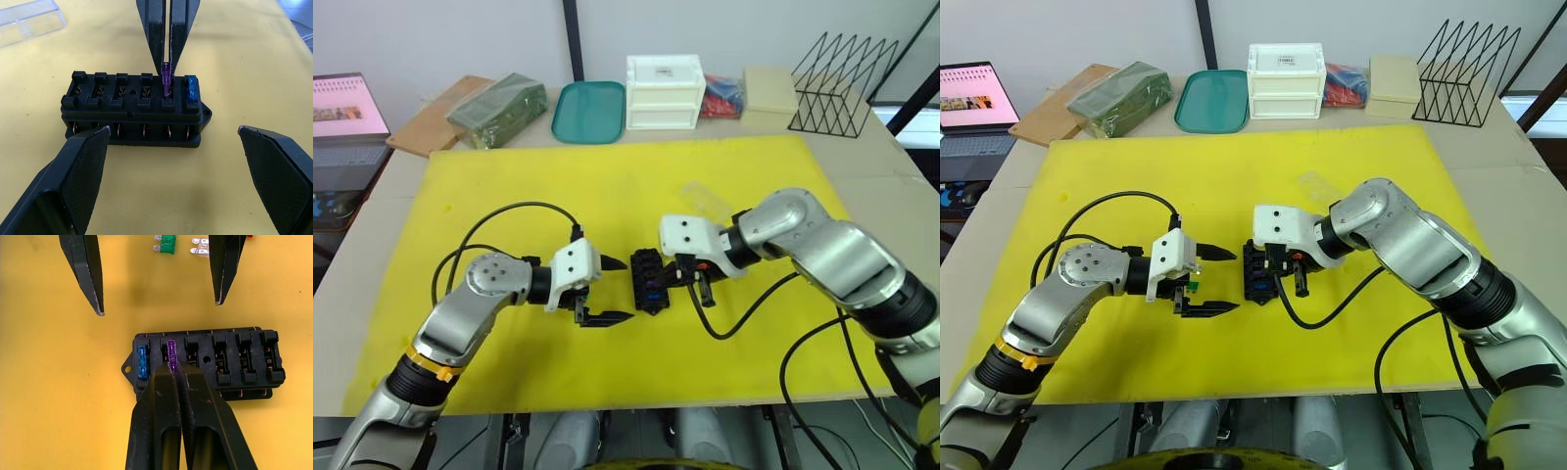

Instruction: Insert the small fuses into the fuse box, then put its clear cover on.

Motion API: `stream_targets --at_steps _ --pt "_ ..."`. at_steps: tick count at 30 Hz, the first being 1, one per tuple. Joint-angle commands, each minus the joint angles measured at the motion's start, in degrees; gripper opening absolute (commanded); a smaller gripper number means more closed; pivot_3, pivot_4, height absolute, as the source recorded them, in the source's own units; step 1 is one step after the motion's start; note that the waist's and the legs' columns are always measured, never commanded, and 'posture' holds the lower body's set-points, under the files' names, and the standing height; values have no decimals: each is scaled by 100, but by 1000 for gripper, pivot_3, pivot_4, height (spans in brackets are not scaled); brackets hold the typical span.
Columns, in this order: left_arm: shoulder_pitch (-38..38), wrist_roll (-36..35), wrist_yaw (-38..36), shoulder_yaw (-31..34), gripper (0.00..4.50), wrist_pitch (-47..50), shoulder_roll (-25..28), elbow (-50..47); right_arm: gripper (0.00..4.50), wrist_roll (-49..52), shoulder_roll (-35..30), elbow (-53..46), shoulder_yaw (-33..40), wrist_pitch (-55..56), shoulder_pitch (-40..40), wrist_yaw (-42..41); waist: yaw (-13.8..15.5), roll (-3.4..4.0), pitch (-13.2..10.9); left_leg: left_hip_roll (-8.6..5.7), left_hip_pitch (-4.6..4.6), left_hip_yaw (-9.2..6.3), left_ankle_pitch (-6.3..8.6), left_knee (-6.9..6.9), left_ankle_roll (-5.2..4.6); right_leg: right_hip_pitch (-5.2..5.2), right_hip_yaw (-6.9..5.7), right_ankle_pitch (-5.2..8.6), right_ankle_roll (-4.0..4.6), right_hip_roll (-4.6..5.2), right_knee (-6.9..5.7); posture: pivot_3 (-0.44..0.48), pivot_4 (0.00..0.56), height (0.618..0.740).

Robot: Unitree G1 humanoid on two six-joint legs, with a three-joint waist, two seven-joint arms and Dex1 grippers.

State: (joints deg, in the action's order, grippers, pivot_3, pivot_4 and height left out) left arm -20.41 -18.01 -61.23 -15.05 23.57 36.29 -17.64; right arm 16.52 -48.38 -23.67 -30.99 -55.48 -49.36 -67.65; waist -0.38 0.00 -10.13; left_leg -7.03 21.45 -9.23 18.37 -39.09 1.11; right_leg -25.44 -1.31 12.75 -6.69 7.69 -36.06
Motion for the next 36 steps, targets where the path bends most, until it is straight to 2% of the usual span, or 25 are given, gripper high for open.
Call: stream_targets --at_steps 1,13,36 --pt "-11 -23 5 18 4408 -7 6 -191 0 54 29 -252 97 -112 -5 39 0 0 0 0 0 0 0 0 0 0 0 0 0 0 0 0 150 740" --pt "-4 -28 29 14 4408 15 -17 -203 0 93 37 -353 79 -229 26 103 -1 0 0 0 0 0 0 0 0 0 0 0 0 0 0 0 150 740" --pt "58 -39 76 24 4408 92 -29 -303 0 -348 12 -12 -266 249 79 41 -6 0 0 0 -2 0 0 0 0 1 0 0 0 0 -1 0 150 740"
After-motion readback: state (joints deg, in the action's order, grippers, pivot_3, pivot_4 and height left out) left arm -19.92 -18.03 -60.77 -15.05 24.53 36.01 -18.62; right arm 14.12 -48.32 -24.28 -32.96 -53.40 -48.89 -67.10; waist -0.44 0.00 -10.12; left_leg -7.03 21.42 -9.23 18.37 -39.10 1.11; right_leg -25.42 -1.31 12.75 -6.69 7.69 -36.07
